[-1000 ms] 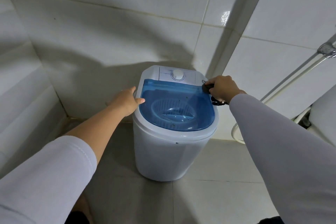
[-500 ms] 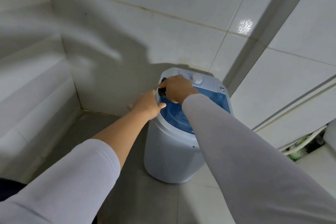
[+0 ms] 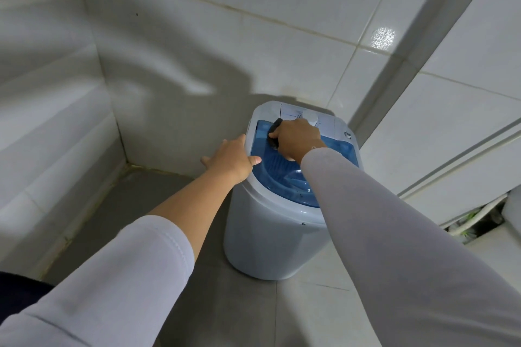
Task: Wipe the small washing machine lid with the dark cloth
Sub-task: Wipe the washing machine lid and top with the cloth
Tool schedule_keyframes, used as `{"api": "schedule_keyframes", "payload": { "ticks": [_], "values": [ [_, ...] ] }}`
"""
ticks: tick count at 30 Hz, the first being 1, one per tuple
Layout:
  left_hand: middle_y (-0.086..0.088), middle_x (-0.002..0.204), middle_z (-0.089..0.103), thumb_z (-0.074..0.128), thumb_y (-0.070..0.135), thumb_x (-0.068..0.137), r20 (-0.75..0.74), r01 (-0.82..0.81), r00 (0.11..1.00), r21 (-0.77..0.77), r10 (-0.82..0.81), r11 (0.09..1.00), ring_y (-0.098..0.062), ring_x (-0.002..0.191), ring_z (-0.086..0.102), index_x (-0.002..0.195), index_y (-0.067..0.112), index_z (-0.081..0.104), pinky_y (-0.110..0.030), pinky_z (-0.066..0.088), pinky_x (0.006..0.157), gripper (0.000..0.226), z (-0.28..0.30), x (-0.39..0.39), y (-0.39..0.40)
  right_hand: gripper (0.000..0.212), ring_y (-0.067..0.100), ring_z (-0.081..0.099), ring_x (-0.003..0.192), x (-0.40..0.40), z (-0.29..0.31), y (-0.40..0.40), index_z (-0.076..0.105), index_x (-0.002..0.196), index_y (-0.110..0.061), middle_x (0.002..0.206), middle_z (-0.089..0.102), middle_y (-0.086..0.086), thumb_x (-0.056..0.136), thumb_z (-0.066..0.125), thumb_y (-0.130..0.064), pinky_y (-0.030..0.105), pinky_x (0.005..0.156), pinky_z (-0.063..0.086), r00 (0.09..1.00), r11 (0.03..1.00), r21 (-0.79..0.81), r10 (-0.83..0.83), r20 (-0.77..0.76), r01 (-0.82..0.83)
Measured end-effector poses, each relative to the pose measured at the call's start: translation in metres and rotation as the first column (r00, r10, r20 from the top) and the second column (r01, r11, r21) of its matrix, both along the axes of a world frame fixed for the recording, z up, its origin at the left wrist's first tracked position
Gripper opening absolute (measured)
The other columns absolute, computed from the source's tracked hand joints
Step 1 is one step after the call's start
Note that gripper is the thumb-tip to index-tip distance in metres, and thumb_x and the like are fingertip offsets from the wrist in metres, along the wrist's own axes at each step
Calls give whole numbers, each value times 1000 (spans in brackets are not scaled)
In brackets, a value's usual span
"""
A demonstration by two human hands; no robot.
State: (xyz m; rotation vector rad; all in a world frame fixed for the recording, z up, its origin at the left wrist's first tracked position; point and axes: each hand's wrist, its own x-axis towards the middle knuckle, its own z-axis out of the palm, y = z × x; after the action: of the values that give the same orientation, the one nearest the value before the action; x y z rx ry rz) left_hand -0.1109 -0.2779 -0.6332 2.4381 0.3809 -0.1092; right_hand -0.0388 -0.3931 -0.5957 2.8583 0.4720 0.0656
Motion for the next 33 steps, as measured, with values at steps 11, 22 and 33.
{"api": "schedule_keyframes", "payload": {
  "ticks": [11,22,33],
  "values": [
    [-6,154,34,47,46,94,-4,1,1000,11,-1,1000,-31,143,28,149,25,24,-56,24,111,63,0,-2,0,40,30,51,118,2,1,-33,54,134,-20,125,58,11,94,48,-18,39,89,45,996,996,31,-86,-6,86],
    [-5,153,36,47,49,93,3,2,1000,67,-2,998,-31,141,31,149,26,24,-55,27,109,64,-7,5,1,35,31,58,107,2,-1,-73,62,123,-19,116,64,10,90,50,-19,37,87,50,988,985,71,-156,-14,156],
    [-5,155,33,49,50,92,19,3,1000,67,-4,998,-31,143,30,150,27,22,-56,30,111,69,-21,17,7,34,31,57,102,-10,3,-134,62,120,-16,116,63,12,93,41,-24,37,84,48,953,945,129,-296,-63,302]
  ]
}}
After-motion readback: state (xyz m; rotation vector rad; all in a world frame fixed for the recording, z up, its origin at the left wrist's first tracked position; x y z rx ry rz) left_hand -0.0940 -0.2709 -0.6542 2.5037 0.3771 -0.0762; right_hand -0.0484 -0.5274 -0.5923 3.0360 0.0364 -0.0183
